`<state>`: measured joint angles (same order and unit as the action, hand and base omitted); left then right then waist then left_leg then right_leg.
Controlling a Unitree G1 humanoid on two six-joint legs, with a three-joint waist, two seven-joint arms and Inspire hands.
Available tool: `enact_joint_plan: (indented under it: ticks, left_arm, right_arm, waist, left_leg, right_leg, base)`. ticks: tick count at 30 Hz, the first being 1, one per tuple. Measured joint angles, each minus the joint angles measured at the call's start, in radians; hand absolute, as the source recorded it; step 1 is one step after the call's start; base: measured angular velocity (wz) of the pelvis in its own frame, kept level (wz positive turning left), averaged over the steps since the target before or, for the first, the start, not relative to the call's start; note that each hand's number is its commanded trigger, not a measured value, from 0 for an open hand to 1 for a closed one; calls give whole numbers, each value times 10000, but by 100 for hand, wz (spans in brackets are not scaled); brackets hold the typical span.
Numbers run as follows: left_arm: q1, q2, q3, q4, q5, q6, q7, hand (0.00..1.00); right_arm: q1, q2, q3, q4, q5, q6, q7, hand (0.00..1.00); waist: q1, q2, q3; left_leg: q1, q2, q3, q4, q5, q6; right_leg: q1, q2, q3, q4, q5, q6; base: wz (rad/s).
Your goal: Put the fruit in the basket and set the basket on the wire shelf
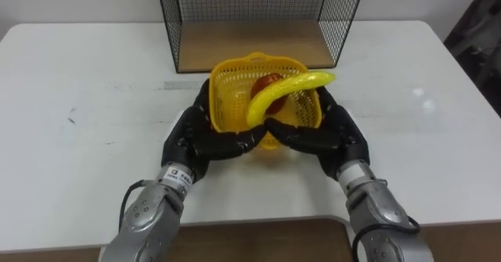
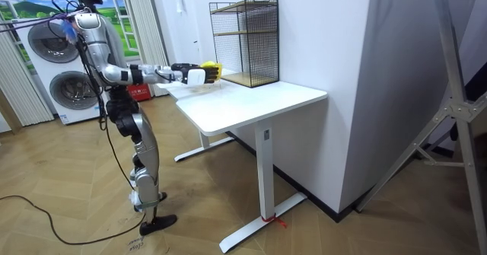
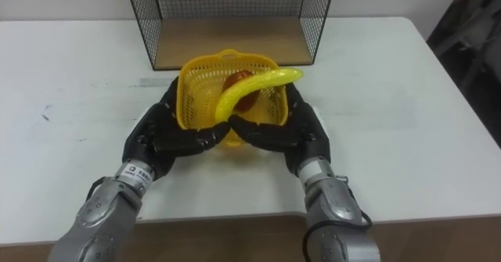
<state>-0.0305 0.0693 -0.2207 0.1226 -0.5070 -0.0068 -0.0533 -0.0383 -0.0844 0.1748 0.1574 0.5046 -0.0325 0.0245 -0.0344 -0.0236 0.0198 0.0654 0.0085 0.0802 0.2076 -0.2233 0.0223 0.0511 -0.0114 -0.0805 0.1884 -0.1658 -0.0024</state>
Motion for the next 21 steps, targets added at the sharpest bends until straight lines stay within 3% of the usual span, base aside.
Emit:
enact_joint_plan:
  ticks: [4,21]
  left_arm:
    - [-1,3,25,-337,0,-11,26,0]
    - [-4,-16,196,-332,333,3,16,0]
  right_arm:
    - [-8,-2,-8,-263,2,-137,-22,0]
    - [-7,-31,-11,-221,-11,-94,42,0]
  waist:
    - [-29,9,-6]
    - [0,-19,7]
  left_leg:
    - [21,-1,0,-11,0,0]
    - [-14,73,32,442,-12,-10]
  right_leg:
    - [16,-2,3,-15,0,0]
    - [-1,9,32,317,-18,-6]
  base:
    - [0]
    - [-1]
